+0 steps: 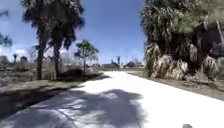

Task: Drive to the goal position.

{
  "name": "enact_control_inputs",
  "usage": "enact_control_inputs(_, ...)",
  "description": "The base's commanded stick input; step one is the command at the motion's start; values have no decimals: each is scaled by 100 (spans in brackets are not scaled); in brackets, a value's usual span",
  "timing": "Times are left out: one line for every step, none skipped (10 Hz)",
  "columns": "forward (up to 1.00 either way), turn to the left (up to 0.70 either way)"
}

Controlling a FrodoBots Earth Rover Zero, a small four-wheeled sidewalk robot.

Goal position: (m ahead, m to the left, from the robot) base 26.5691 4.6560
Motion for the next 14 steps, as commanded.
enact_control_inputs(70,0)
enact_control_inputs(70,0)
enact_control_inputs(70,0)
enact_control_inputs(70,0)
enact_control_inputs(70,0)
enact_control_inputs(70,0)
enact_control_inputs(70,-12)
enact_control_inputs(70,-35)
enact_control_inputs(70,-29)
enact_control_inputs(70,-19)
enact_control_inputs(70,-2)
enact_control_inputs(70,0)
enact_control_inputs(70,0)
enact_control_inputs(70,0)
